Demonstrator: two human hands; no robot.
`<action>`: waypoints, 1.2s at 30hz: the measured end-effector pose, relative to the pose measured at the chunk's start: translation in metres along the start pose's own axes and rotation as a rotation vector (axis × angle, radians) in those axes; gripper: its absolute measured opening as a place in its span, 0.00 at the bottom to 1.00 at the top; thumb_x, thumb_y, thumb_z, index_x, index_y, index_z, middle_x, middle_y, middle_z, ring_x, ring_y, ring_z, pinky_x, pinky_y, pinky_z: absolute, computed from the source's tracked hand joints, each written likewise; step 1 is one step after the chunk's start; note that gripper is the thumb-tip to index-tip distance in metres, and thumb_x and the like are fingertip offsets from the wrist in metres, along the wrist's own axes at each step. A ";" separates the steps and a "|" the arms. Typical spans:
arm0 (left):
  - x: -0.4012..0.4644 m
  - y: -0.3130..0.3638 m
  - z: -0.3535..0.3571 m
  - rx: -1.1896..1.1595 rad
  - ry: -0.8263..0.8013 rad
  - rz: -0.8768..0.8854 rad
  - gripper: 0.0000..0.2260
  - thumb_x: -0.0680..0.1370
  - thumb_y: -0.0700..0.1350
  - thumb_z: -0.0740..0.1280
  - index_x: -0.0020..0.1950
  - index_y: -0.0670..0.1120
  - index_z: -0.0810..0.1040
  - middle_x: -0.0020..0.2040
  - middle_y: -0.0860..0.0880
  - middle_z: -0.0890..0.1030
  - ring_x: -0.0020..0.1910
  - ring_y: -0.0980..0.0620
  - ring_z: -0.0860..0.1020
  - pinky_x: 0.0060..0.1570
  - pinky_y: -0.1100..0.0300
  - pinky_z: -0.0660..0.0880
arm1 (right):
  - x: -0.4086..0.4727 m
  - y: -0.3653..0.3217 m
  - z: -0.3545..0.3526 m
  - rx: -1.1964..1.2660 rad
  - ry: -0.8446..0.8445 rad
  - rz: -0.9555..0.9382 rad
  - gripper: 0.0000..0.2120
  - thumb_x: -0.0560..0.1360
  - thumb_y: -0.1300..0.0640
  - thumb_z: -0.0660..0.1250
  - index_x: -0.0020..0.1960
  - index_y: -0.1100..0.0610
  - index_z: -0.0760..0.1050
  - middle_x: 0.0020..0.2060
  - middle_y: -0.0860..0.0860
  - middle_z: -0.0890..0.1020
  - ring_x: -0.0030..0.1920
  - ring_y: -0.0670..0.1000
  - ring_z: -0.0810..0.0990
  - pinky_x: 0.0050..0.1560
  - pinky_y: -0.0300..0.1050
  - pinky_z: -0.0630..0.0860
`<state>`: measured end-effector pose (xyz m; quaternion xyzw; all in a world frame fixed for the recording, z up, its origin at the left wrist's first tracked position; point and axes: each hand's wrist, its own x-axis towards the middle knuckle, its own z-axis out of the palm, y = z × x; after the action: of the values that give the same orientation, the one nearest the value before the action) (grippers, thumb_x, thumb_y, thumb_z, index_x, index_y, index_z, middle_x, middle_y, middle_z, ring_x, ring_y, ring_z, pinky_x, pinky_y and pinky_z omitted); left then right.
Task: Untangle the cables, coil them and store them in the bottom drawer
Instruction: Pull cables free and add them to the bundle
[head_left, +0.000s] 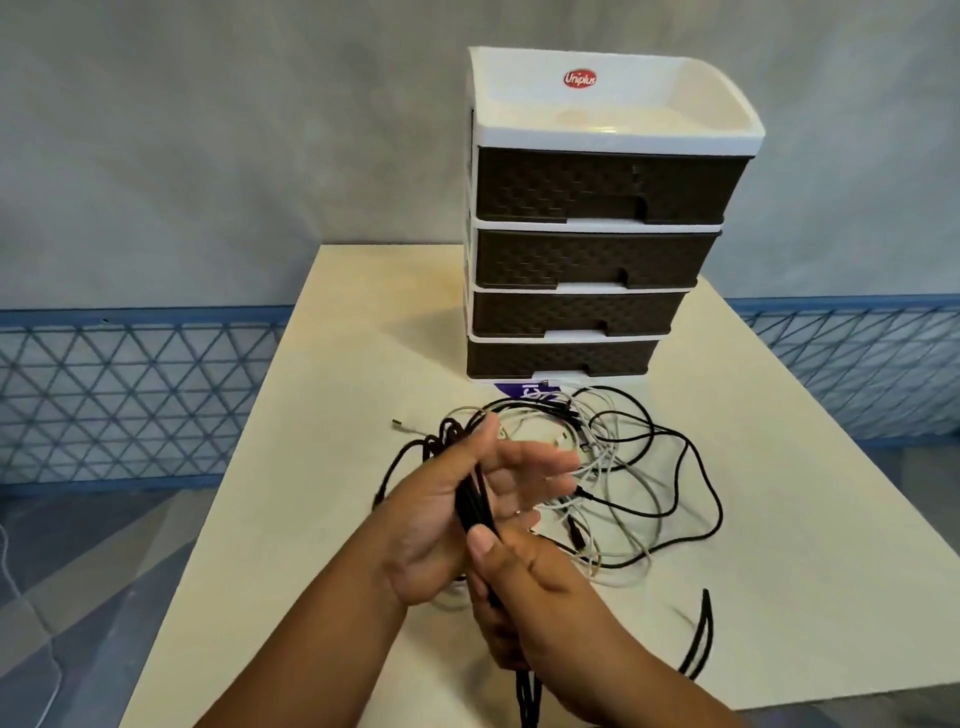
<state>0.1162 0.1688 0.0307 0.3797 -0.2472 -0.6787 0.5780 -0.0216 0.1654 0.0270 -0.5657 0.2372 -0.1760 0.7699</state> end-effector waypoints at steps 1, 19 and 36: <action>-0.005 -0.002 0.004 -0.040 0.029 0.006 0.23 0.80 0.59 0.57 0.39 0.43 0.82 0.52 0.40 0.84 0.62 0.40 0.79 0.71 0.42 0.63 | -0.002 0.002 -0.001 -0.021 -0.011 -0.010 0.16 0.78 0.46 0.57 0.35 0.54 0.65 0.22 0.45 0.64 0.22 0.44 0.59 0.24 0.35 0.58; -0.064 -0.020 0.011 -0.490 -0.213 0.056 0.23 0.85 0.55 0.46 0.35 0.48 0.64 0.27 0.50 0.63 0.24 0.55 0.60 0.29 0.61 0.61 | -0.065 0.012 -0.192 -1.034 0.308 0.057 0.07 0.80 0.52 0.63 0.48 0.47 0.80 0.45 0.42 0.84 0.48 0.46 0.82 0.47 0.39 0.75; -0.099 -0.041 0.053 -0.261 0.530 0.270 0.25 0.79 0.55 0.59 0.24 0.50 0.59 0.19 0.54 0.56 0.16 0.58 0.55 0.22 0.69 0.50 | -0.003 0.035 -0.051 -1.638 0.086 -0.258 0.12 0.79 0.58 0.61 0.62 0.53 0.70 0.50 0.54 0.82 0.48 0.59 0.82 0.36 0.45 0.67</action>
<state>0.0529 0.2682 0.0529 0.4296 -0.0475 -0.4994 0.7509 -0.0523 0.1375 -0.0184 -0.9627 0.2529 -0.0561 0.0784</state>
